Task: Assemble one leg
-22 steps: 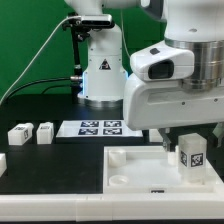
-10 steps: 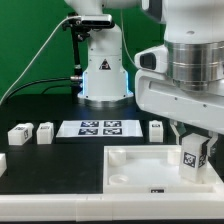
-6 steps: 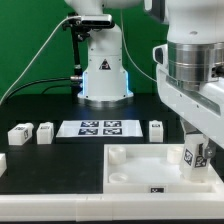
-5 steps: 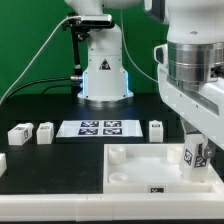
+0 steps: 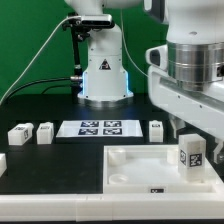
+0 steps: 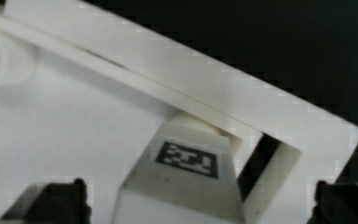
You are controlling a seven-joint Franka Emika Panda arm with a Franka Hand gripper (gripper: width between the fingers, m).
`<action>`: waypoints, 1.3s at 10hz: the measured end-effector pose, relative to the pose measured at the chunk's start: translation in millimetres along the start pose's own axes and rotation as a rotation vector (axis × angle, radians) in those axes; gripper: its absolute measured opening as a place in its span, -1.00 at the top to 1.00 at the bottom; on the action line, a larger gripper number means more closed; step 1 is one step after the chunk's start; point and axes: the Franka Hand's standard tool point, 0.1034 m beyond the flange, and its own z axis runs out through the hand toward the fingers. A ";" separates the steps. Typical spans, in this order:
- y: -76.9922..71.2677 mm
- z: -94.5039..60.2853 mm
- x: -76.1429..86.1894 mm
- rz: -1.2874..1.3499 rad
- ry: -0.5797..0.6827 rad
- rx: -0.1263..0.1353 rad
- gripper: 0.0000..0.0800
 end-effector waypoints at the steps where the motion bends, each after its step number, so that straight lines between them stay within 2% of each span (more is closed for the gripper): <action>1: 1.4 -0.3 1.3 -0.154 -0.001 -0.005 -0.61; 4: 4.2 0.7 7.1 -0.544 -0.003 -0.006 -0.62; 7: 3.0 0.3 6.1 -0.900 0.005 -0.027 -0.62; 10: 4.1 0.1 7.7 -0.935 0.004 -0.026 -0.62; 13: 4.1 0.3 7.6 -0.935 0.004 -0.026 0.27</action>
Offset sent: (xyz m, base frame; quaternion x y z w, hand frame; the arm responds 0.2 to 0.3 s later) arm 0.0098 -0.0026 -0.0026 -0.0116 -0.0125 -0.2843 0.9586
